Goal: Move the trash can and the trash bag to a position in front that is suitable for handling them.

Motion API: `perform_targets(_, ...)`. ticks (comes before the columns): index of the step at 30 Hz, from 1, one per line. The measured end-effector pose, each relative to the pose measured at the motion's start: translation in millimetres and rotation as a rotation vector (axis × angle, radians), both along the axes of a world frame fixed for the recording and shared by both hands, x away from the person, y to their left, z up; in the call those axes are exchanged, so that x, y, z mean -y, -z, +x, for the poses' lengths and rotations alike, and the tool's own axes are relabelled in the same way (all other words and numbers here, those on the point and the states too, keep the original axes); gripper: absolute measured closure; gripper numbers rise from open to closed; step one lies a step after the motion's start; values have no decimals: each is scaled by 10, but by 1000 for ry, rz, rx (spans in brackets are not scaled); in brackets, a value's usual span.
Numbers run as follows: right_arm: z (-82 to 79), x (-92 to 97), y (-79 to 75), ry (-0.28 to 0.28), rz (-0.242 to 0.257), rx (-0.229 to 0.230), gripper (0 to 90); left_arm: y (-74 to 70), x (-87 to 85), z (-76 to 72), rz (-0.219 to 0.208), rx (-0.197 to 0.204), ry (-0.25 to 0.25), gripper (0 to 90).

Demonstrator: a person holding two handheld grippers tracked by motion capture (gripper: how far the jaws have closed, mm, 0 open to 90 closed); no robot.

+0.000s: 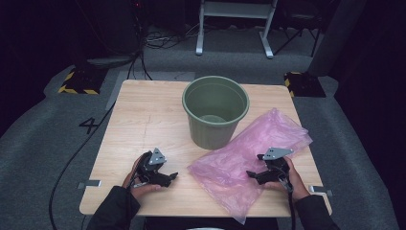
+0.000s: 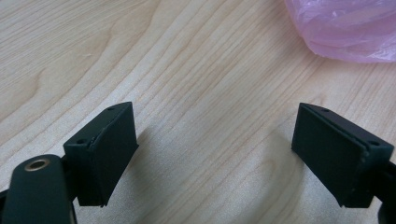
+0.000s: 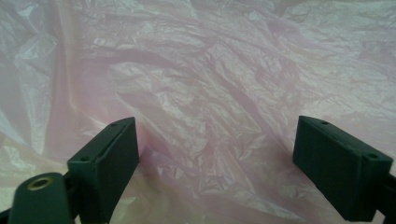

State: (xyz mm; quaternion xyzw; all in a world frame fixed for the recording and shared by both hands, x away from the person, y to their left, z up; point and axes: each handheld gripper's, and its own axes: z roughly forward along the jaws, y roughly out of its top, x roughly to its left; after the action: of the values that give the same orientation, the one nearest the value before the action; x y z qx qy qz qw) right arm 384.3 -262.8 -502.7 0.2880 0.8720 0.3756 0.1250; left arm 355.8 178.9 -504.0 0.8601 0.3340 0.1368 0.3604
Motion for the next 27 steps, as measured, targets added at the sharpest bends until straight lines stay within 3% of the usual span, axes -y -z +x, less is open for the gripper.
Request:
perform_targets(3,-11,-12,-8,-5,7,1,255,0,1,1,0,0,0,136)
perform_targets(5,-39,-39,-14,-29,39,25,534,-1,2,3,2,0,1,135)
perform_targets(6,-39,-39,-14,-29,39,25,534,0,3,2,1,0,1,135)
perform_targets(10,-30,-98,-19,-41,46,31,792,0,6,3,-1,-1,-1,136)
perform_targets(16,-13,-119,-19,-40,55,50,868,0,8,4,-1,-2,-2,136)
perform_targets(26,-33,-60,-197,-5,153,176,884,0,8,4,-1,-1,-2,136)
perform_targets(27,-46,-26,-272,2,189,212,886,0,7,4,-1,-1,-2,136)
